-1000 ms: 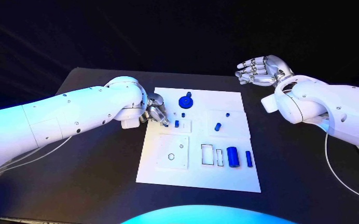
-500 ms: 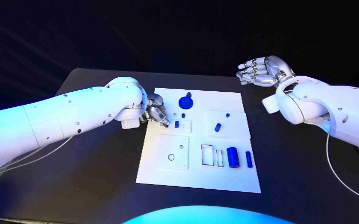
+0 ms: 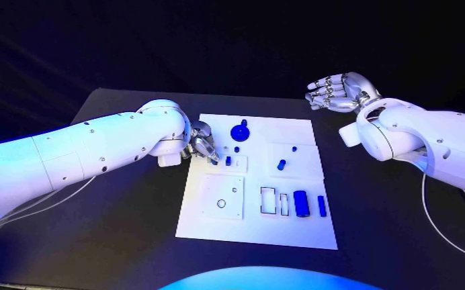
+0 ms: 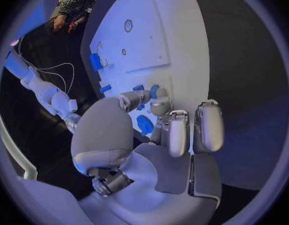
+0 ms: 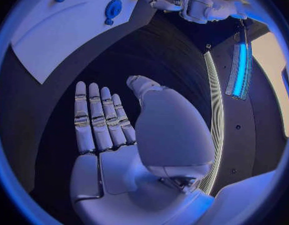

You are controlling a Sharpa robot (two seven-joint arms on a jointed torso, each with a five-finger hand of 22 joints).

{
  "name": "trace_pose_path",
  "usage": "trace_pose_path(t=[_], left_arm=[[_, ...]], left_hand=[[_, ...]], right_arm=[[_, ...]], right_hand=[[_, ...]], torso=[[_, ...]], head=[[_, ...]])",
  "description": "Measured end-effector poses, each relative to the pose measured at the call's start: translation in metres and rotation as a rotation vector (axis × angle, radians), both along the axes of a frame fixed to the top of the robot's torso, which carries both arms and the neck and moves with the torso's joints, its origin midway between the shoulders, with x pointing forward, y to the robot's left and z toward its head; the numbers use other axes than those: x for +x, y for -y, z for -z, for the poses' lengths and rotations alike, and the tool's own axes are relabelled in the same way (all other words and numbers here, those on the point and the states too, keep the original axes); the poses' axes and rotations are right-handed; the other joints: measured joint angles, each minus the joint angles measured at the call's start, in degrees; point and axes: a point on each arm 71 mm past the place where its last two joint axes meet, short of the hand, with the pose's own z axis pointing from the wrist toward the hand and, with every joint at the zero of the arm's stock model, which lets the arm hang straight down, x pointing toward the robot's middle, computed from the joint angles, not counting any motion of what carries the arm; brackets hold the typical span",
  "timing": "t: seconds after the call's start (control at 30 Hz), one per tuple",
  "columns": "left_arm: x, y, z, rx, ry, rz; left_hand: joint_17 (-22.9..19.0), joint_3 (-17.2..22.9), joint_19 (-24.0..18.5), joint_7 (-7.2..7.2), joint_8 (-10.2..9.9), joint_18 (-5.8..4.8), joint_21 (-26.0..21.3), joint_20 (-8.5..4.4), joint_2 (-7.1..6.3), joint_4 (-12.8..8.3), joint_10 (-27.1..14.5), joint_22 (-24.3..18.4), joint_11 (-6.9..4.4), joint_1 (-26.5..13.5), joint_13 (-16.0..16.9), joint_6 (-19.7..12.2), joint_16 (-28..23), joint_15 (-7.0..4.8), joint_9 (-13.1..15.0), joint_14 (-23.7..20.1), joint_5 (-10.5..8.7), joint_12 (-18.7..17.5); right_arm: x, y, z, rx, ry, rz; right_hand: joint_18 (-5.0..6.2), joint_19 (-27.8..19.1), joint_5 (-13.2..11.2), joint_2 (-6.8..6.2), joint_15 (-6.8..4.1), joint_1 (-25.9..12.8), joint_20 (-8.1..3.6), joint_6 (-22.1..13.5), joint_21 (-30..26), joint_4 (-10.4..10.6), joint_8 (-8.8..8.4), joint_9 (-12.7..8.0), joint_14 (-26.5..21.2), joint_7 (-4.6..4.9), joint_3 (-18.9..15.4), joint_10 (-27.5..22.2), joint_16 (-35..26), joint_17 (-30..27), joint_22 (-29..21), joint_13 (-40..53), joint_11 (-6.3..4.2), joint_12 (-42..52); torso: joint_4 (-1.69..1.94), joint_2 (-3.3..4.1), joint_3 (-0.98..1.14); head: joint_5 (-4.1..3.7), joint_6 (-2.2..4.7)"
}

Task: Assemble the parts on the task board

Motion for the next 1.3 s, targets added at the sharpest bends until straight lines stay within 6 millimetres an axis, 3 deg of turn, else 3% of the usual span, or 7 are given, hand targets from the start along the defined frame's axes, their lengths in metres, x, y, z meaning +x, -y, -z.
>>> trace_pose_path(t=[0.43,0.63,0.77,0.97,1.3], left_arm=[[0.0004,0.0008,0.0006,-0.003,-0.004,-0.003],[0.0005,0.0007,0.0015,-0.001,-0.006,-0.005],[0.0006,0.0008,0.0025,0.0,-0.007,-0.007],[0.0011,0.0011,0.0038,0.002,-0.008,-0.008],[0.0025,-0.0006,0.0053,0.004,-0.007,-0.015]], left_hand=[[0.0,-0.27,0.2,0.03,0.02,0.0,0.0,-0.2,0.26,-0.28,0.12,0.0,-0.11,-0.94,0.15,0.18,0.22,0.0,0.0,0.0,-0.31,0.0],[0.0,-1.63,-0.03,-1.15,-0.36,0.0,0.0,-0.42,-0.11,-1.74,0.33,0.0,-0.32,-3.26,0.49,1.54,0.22,0.0,-0.16,0.0,-0.96,0.0],[0.0,-5.17,-0.02,-1.78,-0.81,0.0,0.0,-0.41,0.25,0.17,0.33,0.0,-0.32,-3.96,0.6,2.22,0.22,-0.21,-0.26,0.21,-0.95,0.0],[0.0,-9.94,-0.02,-1.8,-1.33,0.0,0.0,-0.41,-0.55,2.58,0.32,0.0,-0.32,-4.77,0.74,2.57,0.22,-0.2,-0.26,0.21,-1.18,0.0],[0.0,-12.44,-0.02,-1.6,-1.58,0.0,0.0,-0.41,-0.56,4.02,0.32,-0.1,-0.31,-4.77,0.74,2.79,0.22,-0.2,-0.25,0.2,-1.17,0.0]], right_arm=[[-0.0005,-0.0001,-0.0001,0.002,0.0,-0.001],[-0.0007,0.0,-0.0001,0.002,0.0,-0.001],[-0.0008,0.0,-0.0002,0.002,0.0,-0.001],[-0.0009,0.0002,-0.0002,0.002,0.0,-0.001],[-0.001,0.0008,-0.0003,0.002,0.001,0.002]], right_hand=[[0.0,0.0,0.0,0.0,0.0,0.0,0.0,0.0,0.0,0.0,0.0,0.0,0.0,0.0,0.0,0.2,0.0,0.01,0.01,0.0,0.2,0.0],[0.0,0.0,0.0,0.0,0.0,0.0,0.0,0.0,0.0,0.0,0.0,0.0,0.0,0.0,0.0,0.2,0.0,0.01,0.01,0.0,0.2,0.0],[0.0,0.0,0.0,0.0,0.0,0.0,0.0,0.0,0.0,0.0,0.0,-0.08,0.0,0.0,0.0,0.2,-0.23,-0.07,-0.11,0.0,0.2,-0.22],[0.0,0.0,0.0,0.0,0.0,0.0,0.0,0.0,0.0,0.0,0.0,-0.07,0.0,0.0,0.0,0.2,-0.23,-0.06,-0.11,0.0,0.2,-0.22],[0.0,0.0,0.0,0.0,0.0,0.0,0.0,0.0,0.0,0.0,0.0,-0.14,0.0,0.0,0.0,0.2,-0.23,-0.22,-0.29,0.0,0.2,-0.21]], torso=[[0.03,0.0,-0.01],[0.06,-0.01,-0.01],[0.05,-0.03,-0.01],[0.07,-0.07,-0.02],[0.05,-0.1,0.0]], head=[[-0.25,-0.16],[-0.31,-0.2],[-0.35,-0.17],[-0.43,-0.15],[-0.44,-0.01]])
